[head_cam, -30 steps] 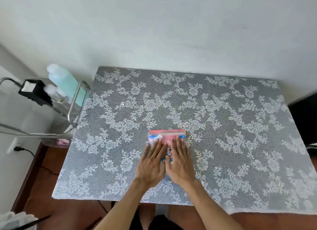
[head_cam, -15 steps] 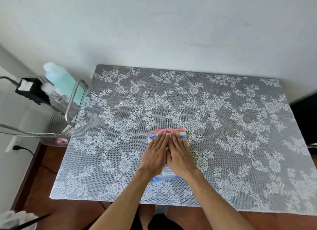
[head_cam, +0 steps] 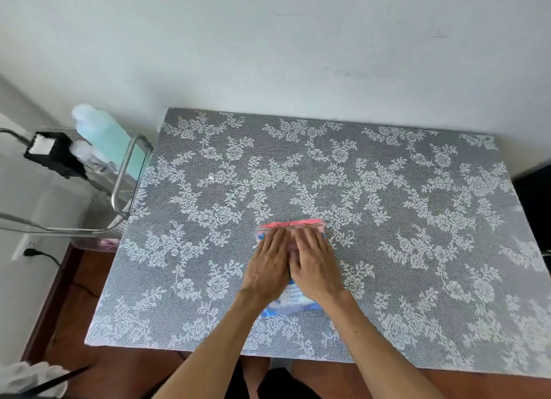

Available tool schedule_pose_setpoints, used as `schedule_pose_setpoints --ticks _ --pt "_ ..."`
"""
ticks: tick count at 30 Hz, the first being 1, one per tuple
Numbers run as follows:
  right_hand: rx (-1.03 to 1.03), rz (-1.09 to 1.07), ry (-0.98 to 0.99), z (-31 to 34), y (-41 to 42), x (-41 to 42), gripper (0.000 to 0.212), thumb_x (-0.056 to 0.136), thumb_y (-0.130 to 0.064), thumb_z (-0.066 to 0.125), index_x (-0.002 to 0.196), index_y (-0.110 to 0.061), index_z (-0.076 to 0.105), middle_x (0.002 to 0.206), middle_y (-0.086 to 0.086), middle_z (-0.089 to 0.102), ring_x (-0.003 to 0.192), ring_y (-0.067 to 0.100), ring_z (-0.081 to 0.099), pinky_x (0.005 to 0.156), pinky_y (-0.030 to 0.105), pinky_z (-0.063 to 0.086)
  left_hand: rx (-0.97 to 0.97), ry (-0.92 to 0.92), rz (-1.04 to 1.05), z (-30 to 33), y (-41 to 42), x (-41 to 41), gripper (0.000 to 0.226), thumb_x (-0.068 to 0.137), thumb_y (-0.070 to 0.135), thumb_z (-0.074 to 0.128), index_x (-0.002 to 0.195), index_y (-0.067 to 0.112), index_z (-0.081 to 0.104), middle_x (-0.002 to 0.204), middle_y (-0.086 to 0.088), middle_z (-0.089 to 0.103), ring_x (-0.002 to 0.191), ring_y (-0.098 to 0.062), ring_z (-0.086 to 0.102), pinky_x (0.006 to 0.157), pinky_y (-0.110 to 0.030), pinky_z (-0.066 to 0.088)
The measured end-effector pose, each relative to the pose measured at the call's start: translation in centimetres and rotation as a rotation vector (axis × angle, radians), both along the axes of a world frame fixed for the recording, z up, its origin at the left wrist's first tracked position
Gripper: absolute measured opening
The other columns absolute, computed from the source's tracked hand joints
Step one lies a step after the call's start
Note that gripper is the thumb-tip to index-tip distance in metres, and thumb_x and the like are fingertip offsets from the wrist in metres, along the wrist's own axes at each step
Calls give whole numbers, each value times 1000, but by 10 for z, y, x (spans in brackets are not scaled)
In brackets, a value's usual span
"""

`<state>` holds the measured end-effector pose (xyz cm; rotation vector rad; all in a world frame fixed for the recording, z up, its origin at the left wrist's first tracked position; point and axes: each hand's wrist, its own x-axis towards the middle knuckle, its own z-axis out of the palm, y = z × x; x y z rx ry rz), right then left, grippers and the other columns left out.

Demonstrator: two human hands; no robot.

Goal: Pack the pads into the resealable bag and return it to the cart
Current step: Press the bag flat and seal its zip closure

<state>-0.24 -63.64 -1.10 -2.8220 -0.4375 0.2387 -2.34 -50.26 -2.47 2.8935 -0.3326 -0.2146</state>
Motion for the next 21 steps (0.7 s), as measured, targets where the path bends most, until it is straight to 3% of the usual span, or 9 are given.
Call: schedule_pose_setpoints --ticks 4,9,15,21 --pt "-62 1 50 -7 -1 1 62 100 -43 21 153 -13 25 161 8 24 150 24 18 123 42 16 43 39 17 -5 -2 1 63 98 34 13 154 7 9 162 -12 12 151 -26 4 122 -43 11" --pt "-26 -17 86 -11 -5 -1 74 93 -53 26 156 -17 12 164 3 11 151 19 7 123 39 11 -5 16 47 -13 5 -3 59 102 36 13 155 12 7 164 -3 4 151 -16 -3 123 -40 9" --pt "-30 -32 95 -18 -8 1 84 91 -58 29 156 -14 -1 164 4 -1 151 17 1 123 35 3 -7 32 69 -16 13 1 66 99 47 18 155 14 8 164 -5 6 151 -20 -3 123 -42 10" --pt "13 -10 156 -32 -15 3 79 92 -62 12 155 -21 -11 161 -3 -19 149 16 -20 120 36 -8 -13 15 75 -24 21 6 76 97 61 12 155 15 -3 163 -4 -3 150 -17 -11 124 -38 4"
